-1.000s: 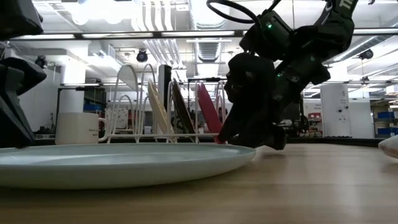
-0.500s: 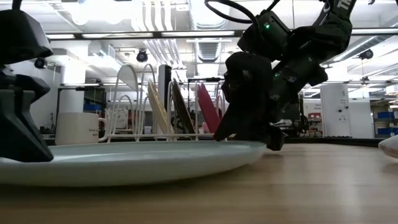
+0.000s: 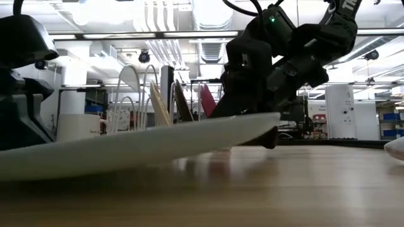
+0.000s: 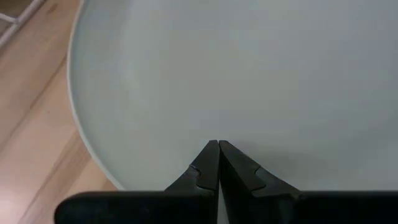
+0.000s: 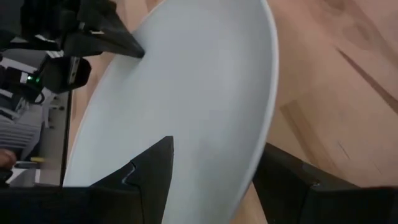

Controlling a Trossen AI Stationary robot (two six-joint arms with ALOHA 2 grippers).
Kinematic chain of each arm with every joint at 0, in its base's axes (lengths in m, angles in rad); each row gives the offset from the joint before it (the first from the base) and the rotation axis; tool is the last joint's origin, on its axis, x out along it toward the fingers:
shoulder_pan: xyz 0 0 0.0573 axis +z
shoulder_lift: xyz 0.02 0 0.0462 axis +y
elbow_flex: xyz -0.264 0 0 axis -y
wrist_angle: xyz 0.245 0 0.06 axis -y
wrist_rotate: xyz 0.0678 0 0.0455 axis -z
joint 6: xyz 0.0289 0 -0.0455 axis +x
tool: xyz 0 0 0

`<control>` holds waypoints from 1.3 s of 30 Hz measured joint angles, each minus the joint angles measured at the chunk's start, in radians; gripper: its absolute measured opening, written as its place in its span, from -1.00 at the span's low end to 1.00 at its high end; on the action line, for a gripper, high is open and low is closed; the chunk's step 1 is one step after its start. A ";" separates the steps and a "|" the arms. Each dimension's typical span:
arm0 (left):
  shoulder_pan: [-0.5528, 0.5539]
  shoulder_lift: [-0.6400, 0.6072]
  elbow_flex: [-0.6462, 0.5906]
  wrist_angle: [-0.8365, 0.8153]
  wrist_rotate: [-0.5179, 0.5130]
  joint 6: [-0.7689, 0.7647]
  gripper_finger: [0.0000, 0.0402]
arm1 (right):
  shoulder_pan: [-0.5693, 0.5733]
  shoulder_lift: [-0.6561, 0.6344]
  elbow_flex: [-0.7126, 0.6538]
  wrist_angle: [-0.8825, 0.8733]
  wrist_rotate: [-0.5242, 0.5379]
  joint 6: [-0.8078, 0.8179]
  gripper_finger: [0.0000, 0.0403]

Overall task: Sort dishes
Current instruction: Put the blue plate into the dish rack

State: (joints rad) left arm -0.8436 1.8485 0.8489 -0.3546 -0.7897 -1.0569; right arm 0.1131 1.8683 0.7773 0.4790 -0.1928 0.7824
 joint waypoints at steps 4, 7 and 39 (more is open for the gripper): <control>0.006 0.002 -0.003 -0.002 -0.045 0.000 -1.00 | -0.001 0.000 0.000 -0.002 0.001 -0.037 -0.17; 0.014 0.002 -0.003 -0.001 -0.059 0.000 -1.00 | -0.002 0.000 0.000 -0.002 0.009 -0.067 -0.38; -0.093 -0.039 0.408 -0.726 -0.095 -0.007 -1.00 | -0.001 -0.413 0.016 -0.427 0.212 -0.717 -1.00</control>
State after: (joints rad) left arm -0.9367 1.8095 1.2571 -1.0804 -0.8848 -1.0635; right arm 0.1121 1.4549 0.7935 0.0520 0.0196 0.0653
